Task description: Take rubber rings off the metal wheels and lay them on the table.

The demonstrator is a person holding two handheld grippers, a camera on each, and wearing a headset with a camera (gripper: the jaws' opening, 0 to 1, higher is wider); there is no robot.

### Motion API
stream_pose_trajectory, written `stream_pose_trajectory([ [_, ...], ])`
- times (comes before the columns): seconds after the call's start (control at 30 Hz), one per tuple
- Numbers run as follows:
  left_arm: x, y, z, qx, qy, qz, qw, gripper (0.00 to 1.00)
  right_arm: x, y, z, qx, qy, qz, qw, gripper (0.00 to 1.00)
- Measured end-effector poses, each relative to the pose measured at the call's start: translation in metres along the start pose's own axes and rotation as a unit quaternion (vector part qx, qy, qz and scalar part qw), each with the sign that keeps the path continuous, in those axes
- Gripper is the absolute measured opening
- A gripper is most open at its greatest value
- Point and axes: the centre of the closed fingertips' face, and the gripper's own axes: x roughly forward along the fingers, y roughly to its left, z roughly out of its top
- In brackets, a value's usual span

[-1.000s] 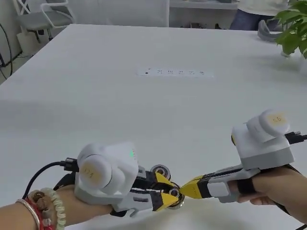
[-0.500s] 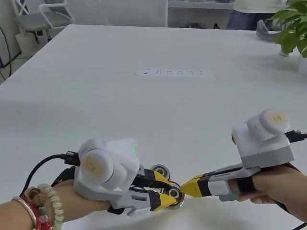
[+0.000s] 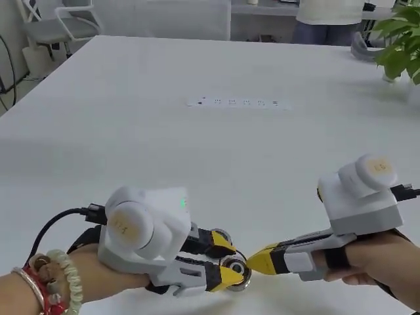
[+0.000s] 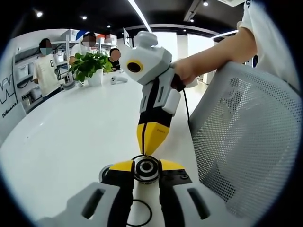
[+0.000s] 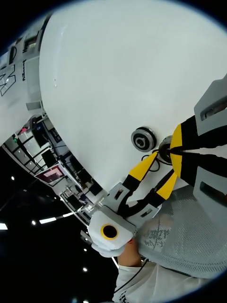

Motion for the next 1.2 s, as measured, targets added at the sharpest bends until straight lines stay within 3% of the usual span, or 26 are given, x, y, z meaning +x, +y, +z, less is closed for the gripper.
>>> stream_pose_trajectory([
  [0.43, -0.006, -0.001, 0.014, 0.012, -0.018, -0.004, 0.9997, 0.3, 0.002, 0.001, -0.003, -0.001, 0.007, 0.002, 1.0, 0.0],
  [0.63, -0.013, 0.0, 0.028, 0.003, -0.041, -0.007, 0.9991, 0.39, 0.002, 0.001, -0.002, 0.0, 0.006, 0.003, 1.0, 0.0],
  [1.0, -0.029, 0.006, 0.038, 0.012, -0.045, 0.0, 0.9989, 0.44, 0.002, 0.002, -0.002, 0.0, 0.006, 0.005, 1.0, 0.0],
  [1.1, -0.034, 0.01, 0.038, 0.04, -0.038, 0.008, 0.9985, 0.45, 0.002, 0.002, -0.002, 0.0, 0.006, 0.006, 1.0, 0.0],
  [1.2, -0.042, 0.016, 0.04, 0.037, -0.036, 0.02, 0.9985, 0.46, 0.002, 0.002, -0.002, 0.0, 0.006, 0.006, 1.0, 0.0],
])
